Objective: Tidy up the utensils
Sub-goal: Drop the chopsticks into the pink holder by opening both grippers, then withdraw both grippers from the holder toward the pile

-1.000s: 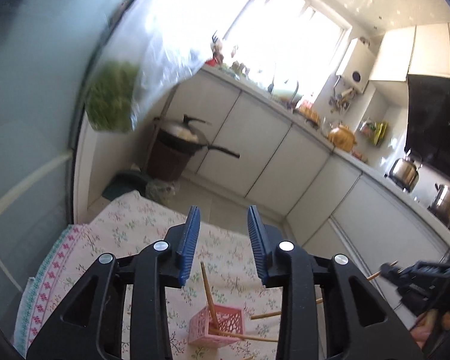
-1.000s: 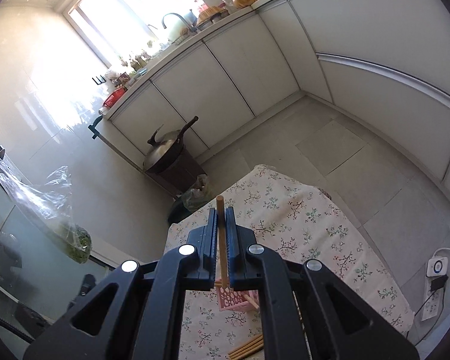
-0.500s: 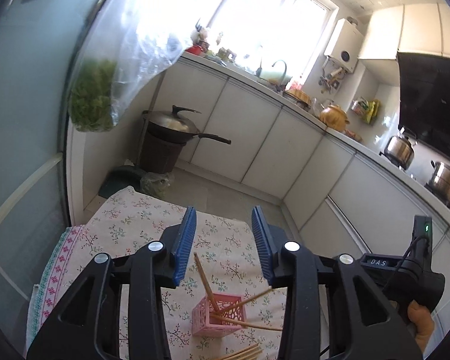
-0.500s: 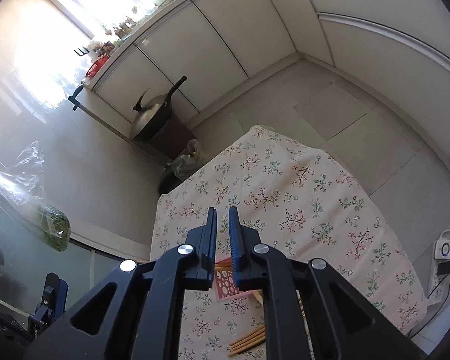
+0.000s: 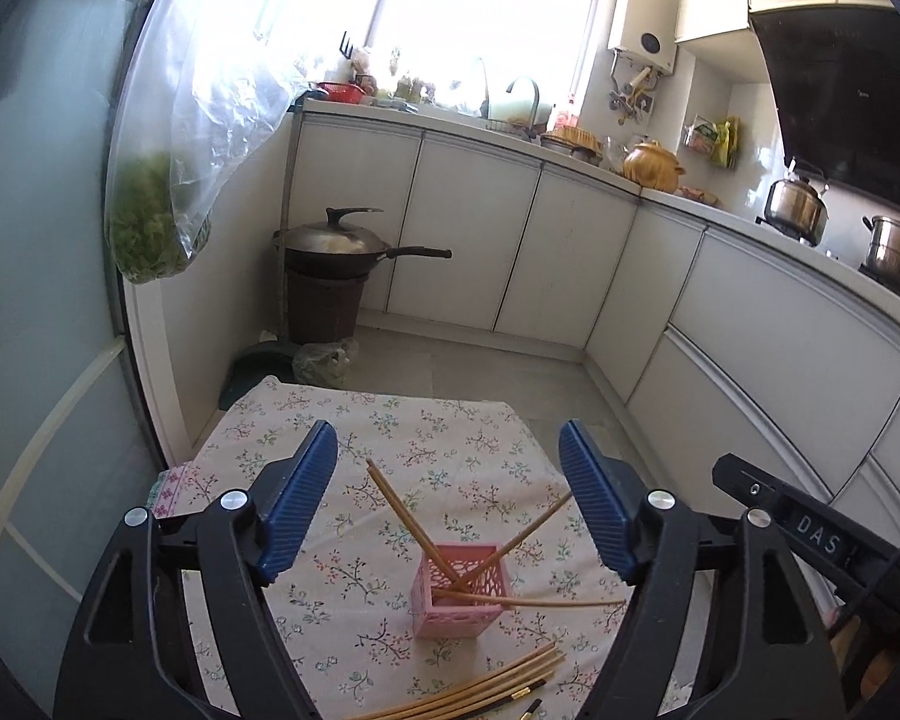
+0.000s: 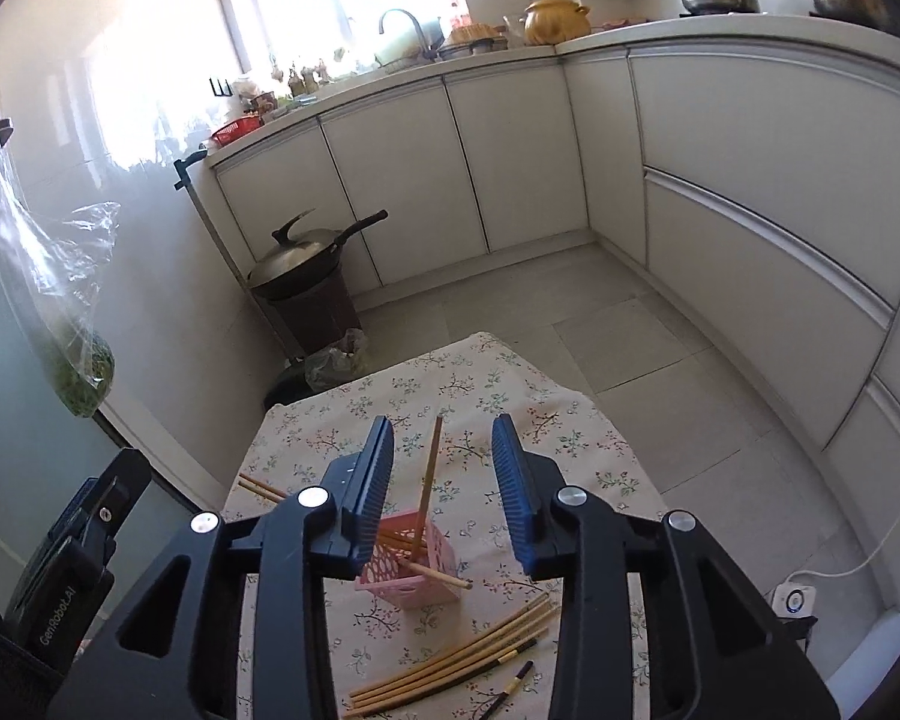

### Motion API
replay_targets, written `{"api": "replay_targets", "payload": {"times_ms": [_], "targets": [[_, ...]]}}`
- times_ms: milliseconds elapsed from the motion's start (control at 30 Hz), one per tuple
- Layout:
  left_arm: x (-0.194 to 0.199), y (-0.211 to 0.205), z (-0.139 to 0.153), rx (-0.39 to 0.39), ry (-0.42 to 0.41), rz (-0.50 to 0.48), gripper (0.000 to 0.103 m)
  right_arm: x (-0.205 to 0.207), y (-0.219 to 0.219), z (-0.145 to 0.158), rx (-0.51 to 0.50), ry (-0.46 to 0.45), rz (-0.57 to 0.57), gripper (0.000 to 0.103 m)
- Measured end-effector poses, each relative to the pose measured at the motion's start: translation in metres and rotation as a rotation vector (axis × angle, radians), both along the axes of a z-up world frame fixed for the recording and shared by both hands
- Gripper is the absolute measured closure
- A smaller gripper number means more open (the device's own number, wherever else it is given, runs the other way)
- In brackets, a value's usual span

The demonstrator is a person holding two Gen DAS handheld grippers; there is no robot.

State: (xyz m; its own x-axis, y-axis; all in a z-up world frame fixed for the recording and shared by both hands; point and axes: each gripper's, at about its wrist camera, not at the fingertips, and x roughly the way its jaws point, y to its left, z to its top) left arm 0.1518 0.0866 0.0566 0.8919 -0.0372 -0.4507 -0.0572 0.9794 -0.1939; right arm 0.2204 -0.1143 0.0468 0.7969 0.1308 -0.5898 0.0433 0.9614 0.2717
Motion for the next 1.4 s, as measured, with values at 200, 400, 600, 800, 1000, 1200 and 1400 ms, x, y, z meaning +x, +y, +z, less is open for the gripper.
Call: {"api": "replay_targets", "payload": {"times_ms": [200,400,600,800,1000,1200,1400], "targets": [[-0.011,-0.013,-0.010,0.042,0.031,-0.020,0.023,-0.029,-0.007,-0.007,-0.033,-0.025,-0.031,0.047],[-0.027,-0.026,-0.019,0.067,0.040,-0.035,0.019,-0.055,-0.012,-0.015,-0.057,-0.024,-0.049,0.040],[-0.042,-0.030,-0.025,0.095,0.046,-0.038,0.013,-0.074,-0.026,-0.032,-0.073,0.006,-0.098,0.034],[-0.054,-0.035,-0.038,0.109,0.086,-0.057,0.008,-0.098,-0.035,-0.046,-0.082,0.014,-0.140,0.022],[-0.064,-0.039,-0.052,0.134,0.125,-0.083,0.007,-0.123,-0.042,-0.063,-0.087,0.045,-0.145,0.012],[-0.055,-0.046,-0.081,0.154,0.259,-0.168,0.007,-0.156,-0.047,-0.094,-0.088,0.125,-0.094,0.008],[-0.015,-0.056,-0.141,0.127,0.566,-0.309,0.007,-0.185,-0.058,-0.145,-0.079,0.289,-0.017,0.008]]}}
